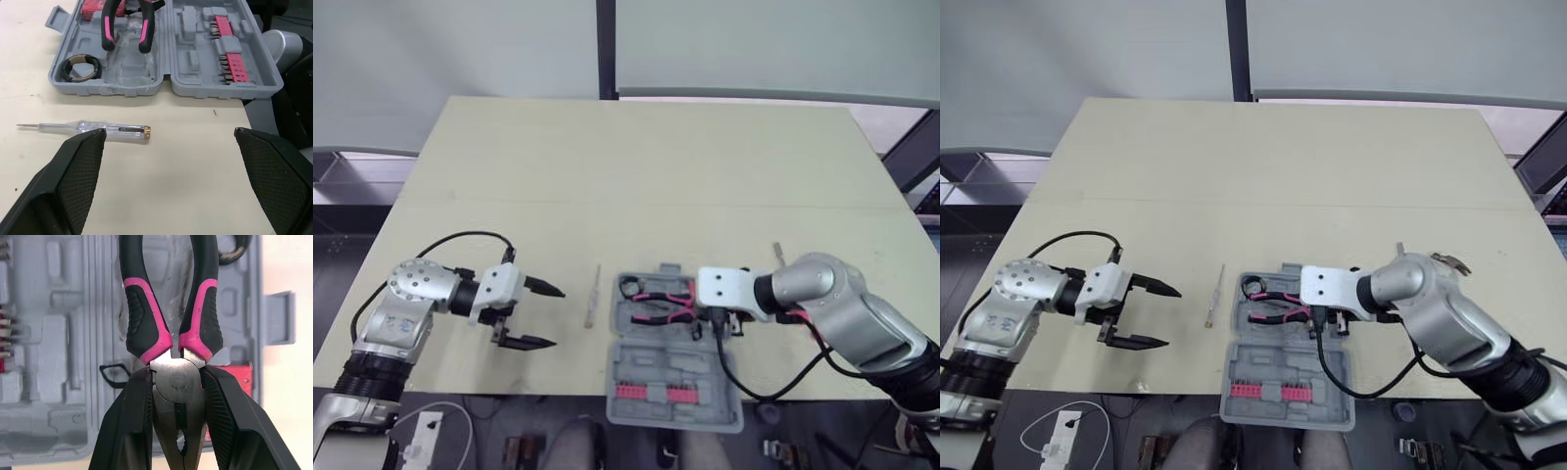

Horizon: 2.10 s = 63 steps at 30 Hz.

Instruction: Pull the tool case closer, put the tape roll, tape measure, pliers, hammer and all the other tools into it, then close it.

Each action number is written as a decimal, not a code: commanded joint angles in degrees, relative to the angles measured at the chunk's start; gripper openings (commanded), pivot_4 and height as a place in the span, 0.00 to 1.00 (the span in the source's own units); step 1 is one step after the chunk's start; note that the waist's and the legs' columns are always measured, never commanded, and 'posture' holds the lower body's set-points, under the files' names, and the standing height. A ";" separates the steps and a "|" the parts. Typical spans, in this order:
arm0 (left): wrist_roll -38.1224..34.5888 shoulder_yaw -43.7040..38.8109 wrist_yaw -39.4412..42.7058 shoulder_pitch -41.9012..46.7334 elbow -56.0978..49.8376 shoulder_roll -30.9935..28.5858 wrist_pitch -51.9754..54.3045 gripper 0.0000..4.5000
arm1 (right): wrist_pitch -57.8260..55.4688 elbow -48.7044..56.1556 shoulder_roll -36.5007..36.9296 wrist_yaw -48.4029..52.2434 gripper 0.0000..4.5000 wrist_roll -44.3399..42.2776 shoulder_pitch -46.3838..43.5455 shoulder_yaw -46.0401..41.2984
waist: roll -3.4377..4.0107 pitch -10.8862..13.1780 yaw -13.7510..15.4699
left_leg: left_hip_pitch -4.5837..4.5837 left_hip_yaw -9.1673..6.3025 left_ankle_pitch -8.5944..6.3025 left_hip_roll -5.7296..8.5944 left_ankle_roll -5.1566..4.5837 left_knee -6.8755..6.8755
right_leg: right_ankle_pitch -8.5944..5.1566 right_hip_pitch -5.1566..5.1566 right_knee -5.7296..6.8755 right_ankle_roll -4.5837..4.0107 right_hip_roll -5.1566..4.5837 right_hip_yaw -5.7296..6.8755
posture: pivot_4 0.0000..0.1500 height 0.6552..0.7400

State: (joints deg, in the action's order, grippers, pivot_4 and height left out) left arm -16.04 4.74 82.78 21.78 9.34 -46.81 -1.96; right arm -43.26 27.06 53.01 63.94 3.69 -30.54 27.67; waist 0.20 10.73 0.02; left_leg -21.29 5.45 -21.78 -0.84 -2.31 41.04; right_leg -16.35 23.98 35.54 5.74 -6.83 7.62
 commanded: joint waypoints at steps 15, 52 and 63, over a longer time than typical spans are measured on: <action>2.64 0.74 -1.01 4.12 4.77 2.32 -4.36 1.00 | -3.55 -1.17 -5.78 -0.60 0.21 6.15 -4.89 7.40 | 0.00 0.00 -0.13 | 0.00 0.04 0.00 -0.02 0.01 0.01 | 0.00 0.01 0.02 0.00 0.07 -0.01 | 1.00 1.00; 2.23 1.47 -3.41 7.28 -1.60 3.02 -0.32 1.00 | 4.40 -6.86 -16.37 -2.00 0.99 -12.69 3.49 -14.54 | -0.06 -0.04 0.02 | 0.01 0.00 -0.01 -0.01 0.01 -0.01 | 0.00 0.00 0.05 0.00 0.11 0.00 | 1.00 1.00; 2.64 1.86 -4.64 7.12 -2.09 4.18 -0.55 1.00 | 30.36 -25.44 -26.60 -5.99 0.01 -16.06 15.01 -19.19 | -0.04 -0.03 -0.17 | 0.10 0.11 0.00 -0.03 0.01 -0.01 | 0.00 -0.01 0.08 0.00 0.17 -0.10 | 1.00 1.00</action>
State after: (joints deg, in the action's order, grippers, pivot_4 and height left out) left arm -13.09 6.85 78.79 28.51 9.20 -42.99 -2.06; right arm -15.27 1.64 26.89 57.54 -10.79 -15.79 9.24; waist 0.16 10.70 -0.15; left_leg -21.19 5.55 -21.78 -0.87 -2.30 41.03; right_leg -16.35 23.96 35.63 5.74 -6.67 7.53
